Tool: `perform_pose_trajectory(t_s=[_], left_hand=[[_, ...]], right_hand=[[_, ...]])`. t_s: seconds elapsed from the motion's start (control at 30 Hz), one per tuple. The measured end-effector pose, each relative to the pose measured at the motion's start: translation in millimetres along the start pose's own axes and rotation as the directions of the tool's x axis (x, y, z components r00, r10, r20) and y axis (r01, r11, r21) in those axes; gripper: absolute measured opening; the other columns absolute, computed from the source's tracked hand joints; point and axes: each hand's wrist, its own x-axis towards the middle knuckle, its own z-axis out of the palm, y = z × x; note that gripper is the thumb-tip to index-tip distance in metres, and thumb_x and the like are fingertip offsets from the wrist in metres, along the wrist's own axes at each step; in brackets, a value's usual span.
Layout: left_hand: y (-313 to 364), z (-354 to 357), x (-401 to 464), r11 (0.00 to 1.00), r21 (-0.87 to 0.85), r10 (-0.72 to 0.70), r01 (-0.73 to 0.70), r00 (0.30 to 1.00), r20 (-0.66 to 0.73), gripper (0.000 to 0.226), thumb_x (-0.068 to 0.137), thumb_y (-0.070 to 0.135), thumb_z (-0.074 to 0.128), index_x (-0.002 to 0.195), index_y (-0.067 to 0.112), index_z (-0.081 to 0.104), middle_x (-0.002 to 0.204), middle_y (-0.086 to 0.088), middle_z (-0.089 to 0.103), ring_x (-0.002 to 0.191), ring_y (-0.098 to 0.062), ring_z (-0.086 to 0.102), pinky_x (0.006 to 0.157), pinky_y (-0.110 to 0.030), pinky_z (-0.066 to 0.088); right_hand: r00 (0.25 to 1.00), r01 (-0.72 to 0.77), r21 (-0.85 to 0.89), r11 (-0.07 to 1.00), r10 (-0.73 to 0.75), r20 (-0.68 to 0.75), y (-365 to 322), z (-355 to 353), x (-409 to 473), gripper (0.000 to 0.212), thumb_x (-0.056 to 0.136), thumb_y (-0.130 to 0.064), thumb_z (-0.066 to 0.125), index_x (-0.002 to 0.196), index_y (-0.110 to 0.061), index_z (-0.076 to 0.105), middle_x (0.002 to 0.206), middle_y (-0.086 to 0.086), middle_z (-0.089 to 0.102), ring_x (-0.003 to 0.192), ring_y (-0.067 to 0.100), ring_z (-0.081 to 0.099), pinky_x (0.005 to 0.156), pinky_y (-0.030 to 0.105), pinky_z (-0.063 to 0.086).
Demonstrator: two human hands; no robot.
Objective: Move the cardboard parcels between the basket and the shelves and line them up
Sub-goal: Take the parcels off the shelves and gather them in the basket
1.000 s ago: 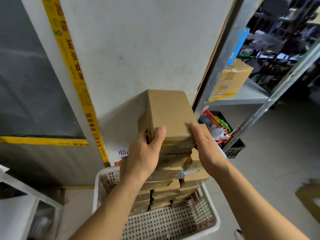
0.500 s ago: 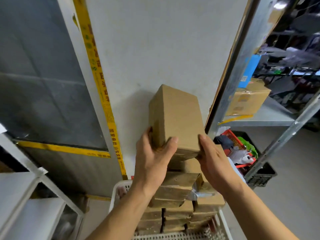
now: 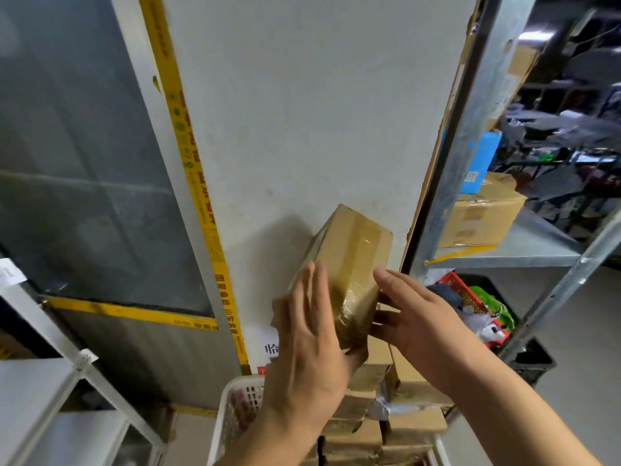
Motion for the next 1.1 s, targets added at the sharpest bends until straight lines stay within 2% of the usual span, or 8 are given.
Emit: perform_pose_trajectory(t_s=[0.27,0.5,0.63,0.73,0.8,0.87,0.93,1.1], left_hand=[[6,29,-4,0.965,0.026,0.26,-0.26,0.965,-0.02,0.121,0.075,0.027,0.094,0.166,0.009,0.016,0.161,-0.016,0.039,0.144,-0.035,0.041,0.111,-0.053,0.049],[-19,17,-4,0.917,-0.199,0.354,-0.345,0.935,0.006,0.106,0.085,0.034,0.087,0.165,0.011,0.022,0.156,-0.003,0.05,0.147,-0.017,0.043,0.111,-0.036,0.051],[-29,-6,6,0.889,-0.408,0.23,-0.207,0.973,0.007,0.069,0.104,0.046,0.061,0.159,0.012,0.038,0.149,0.002,0.057,0.141,-0.01,0.051,0.107,-0.019,0.049],[-42,-18,20,0.899,-0.407,-0.136,0.161,0.987,0.089,0.062,0.104,0.058,0.05,0.158,0.028,0.04,0.145,0.014,0.049,0.136,-0.003,0.047,0.099,-0.014,0.048],[-48,-25,31,0.684,-0.553,-0.311,0.475,0.876,0.368,0.064,0.096,0.065,0.061,0.153,0.043,0.043,0.147,0.022,0.054,0.136,-0.001,0.049,0.108,-0.022,0.043],[-51,-29,39,0.317,-0.704,-0.251,0.635,0.772,0.584,0.051,0.091,0.052,0.074,0.139,0.048,0.057,0.136,0.017,0.068,0.129,-0.005,0.061,0.113,-0.037,0.043],[-48,-32,44,0.189,-0.746,-0.183,0.638,0.769,0.612,0.047,0.089,0.04,0.075,0.133,0.047,0.062,0.132,0.008,0.072,0.127,-0.012,0.064,0.115,-0.046,0.042],[-45,-22,38,0.259,-0.826,-0.206,0.5,0.864,0.459,0.057,0.095,0.022,0.065,0.15,0.03,0.049,0.136,0.009,0.07,0.13,-0.007,0.062,0.1,-0.022,0.053]], right_hand=[[0.988,-0.144,-0.053,0.988,0.142,-0.055,-1,-2,22,0.053,0.082,-0.051,0.079,0.103,-0.002,0.082,0.1,0.015,0.08,0.092,0.028,0.079,0.088,0.045,0.058],[0.977,-0.178,-0.002,0.984,0.177,-0.115,5,2,36,0.054,0.079,-0.04,0.085,0.111,0.003,0.077,0.106,0.021,0.079,0.094,0.036,0.078,0.093,0.047,0.061],[0.983,-0.139,-0.006,0.99,0.137,-0.124,13,-5,37,0.047,0.087,-0.042,0.077,0.113,-0.003,0.075,0.093,0.016,0.08,0.084,0.03,0.077,0.082,0.043,0.06],[0.98,-0.142,0.059,0.988,0.148,-0.133,15,-10,36,0.062,0.079,-0.047,0.083,0.126,-0.009,0.069,0.109,0.016,0.079,0.102,0.032,0.077,0.091,0.046,0.06],[0.982,-0.131,0.095,0.987,0.142,-0.123,17,-13,36,0.071,0.075,-0.048,0.087,0.131,-0.009,0.066,0.119,0.018,0.076,0.112,0.035,0.074,0.102,0.052,0.056],[0.985,-0.11,0.136,0.985,0.126,-0.118,19,-15,35,0.07,0.076,-0.048,0.083,0.133,-0.01,0.066,0.125,0.019,0.074,0.117,0.037,0.072,0.11,0.055,0.051],[0.991,-0.088,0.156,0.984,0.103,-0.089,22,-13,34,0.065,0.083,-0.047,0.078,0.136,-0.011,0.064,0.129,0.019,0.073,0.121,0.036,0.07,0.111,0.055,0.049],[0.991,0.004,-0.039,0.999,-0.009,-0.135,21,0,29,0.035,0.107,-0.041,0.051,0.128,-0.017,0.066,0.116,0.005,0.08,0.109,0.02,0.076,0.098,0.041,0.055]])
